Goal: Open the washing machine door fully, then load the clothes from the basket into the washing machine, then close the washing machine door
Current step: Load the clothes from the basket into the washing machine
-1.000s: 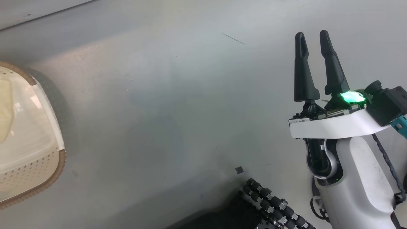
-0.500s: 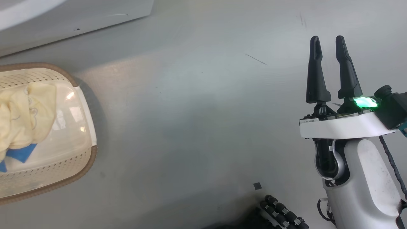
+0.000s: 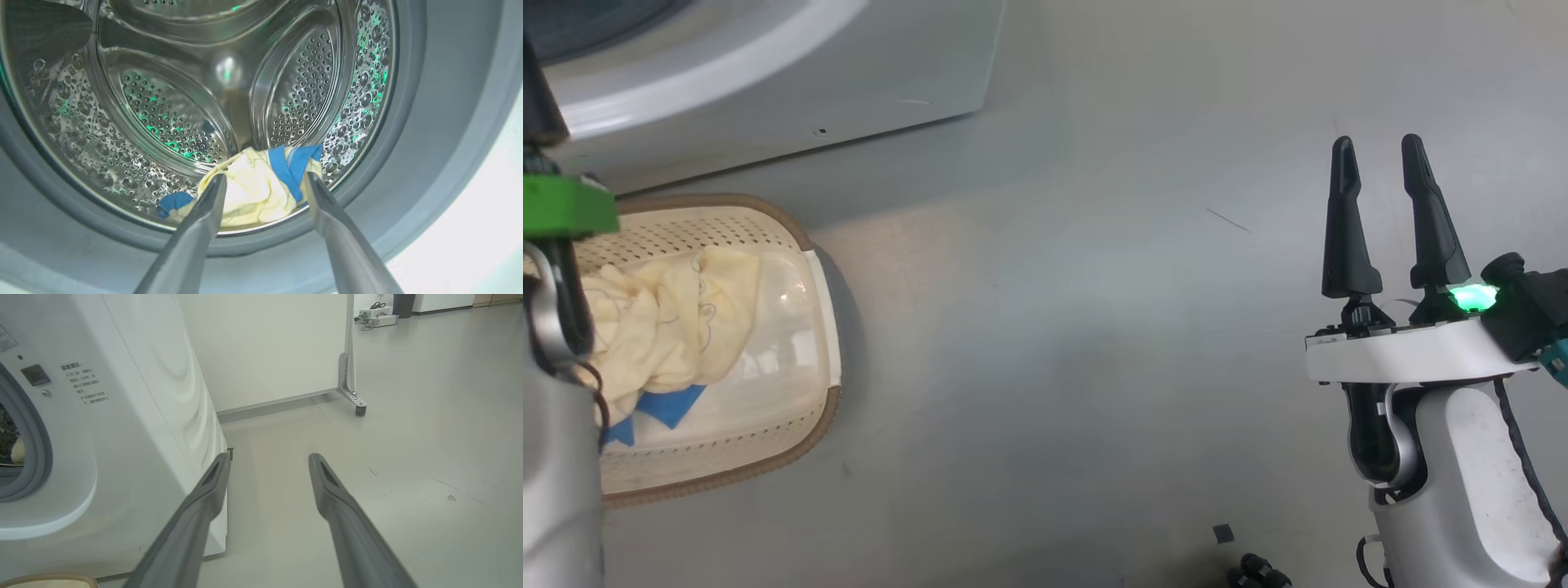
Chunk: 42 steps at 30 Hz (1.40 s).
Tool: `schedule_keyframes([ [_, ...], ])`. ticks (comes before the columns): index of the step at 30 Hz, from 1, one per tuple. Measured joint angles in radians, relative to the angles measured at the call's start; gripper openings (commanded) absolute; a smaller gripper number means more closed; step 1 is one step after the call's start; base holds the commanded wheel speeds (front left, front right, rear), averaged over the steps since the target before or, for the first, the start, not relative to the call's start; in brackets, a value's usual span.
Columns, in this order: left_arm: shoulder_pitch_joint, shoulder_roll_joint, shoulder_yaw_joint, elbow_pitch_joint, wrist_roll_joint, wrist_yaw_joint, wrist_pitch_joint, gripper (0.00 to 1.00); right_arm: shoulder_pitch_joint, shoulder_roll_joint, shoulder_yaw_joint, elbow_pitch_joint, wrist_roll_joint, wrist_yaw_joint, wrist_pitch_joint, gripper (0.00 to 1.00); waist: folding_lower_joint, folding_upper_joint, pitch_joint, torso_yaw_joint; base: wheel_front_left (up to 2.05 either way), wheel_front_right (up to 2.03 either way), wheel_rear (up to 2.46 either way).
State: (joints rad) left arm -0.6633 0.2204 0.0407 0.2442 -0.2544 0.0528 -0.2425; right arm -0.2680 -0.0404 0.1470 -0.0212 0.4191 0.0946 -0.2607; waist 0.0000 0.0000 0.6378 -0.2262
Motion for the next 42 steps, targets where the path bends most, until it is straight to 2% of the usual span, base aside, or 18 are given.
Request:
schedule_keyframes([
  [7,0.225,-0.085,-0.044,-0.055,0.008,0.014,-0.007,1.0,0.053,0.0,-0.039,0.013,-0.06,0.001,0.0,1.0,0.0,0.0,-0.085,0.04,0.0,0.0,0.0],
  [16,0.414,-0.163,-0.082,-0.068,0.01,0.017,-0.007,1.0,0.106,-0.003,-0.065,0.029,-0.107,0.007,0.0,1.0,-0.0001,0.0,-0.184,0.097,0.0,0.0,0.0],
  [31,0.573,-0.158,-0.106,-0.128,0.012,0.012,-0.007,1.0,0.216,-0.007,-0.043,0.047,-0.14,0.01,0.0,1.0,-0.0001,0.0,-0.352,0.174,0.0,0.0,0.0],
  [42,0.66,-0.158,-0.092,-0.167,0.013,0.012,-0.007,1.0,0.305,-0.004,-0.026,0.067,-0.15,0.01,0.0,1.0,-0.0001,0.0,-0.477,0.197,0.0,0.0,0.0],
])
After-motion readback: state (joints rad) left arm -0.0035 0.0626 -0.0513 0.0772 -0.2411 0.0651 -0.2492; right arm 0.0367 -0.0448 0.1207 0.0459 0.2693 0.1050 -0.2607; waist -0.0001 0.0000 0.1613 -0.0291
